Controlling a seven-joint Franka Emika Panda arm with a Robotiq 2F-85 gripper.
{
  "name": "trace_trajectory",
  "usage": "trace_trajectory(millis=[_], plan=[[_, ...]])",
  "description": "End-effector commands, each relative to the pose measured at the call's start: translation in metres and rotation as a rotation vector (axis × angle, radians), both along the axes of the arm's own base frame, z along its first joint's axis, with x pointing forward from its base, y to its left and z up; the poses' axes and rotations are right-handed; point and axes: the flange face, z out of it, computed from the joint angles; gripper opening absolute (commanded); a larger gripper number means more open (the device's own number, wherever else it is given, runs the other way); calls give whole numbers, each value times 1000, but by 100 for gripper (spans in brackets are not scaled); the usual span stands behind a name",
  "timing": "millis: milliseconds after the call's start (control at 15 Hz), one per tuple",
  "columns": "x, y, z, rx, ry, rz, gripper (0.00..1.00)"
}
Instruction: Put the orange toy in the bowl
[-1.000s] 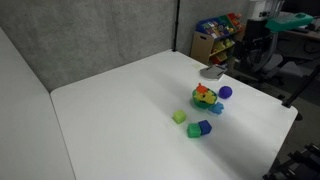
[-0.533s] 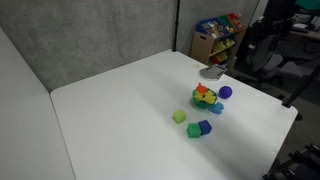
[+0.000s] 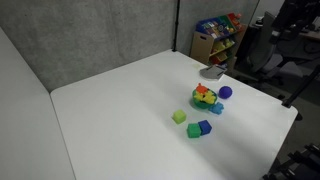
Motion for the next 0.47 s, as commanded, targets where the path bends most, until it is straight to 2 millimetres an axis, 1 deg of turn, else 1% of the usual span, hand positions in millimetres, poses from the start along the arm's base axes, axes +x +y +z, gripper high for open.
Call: trace_trajectory(millis=[0, 67, 400], plan=[[-14, -6, 3, -4, -35, 11, 100], [-6, -2, 3, 1, -8, 0, 100], [-9, -3, 2, 1, -16, -3, 100]])
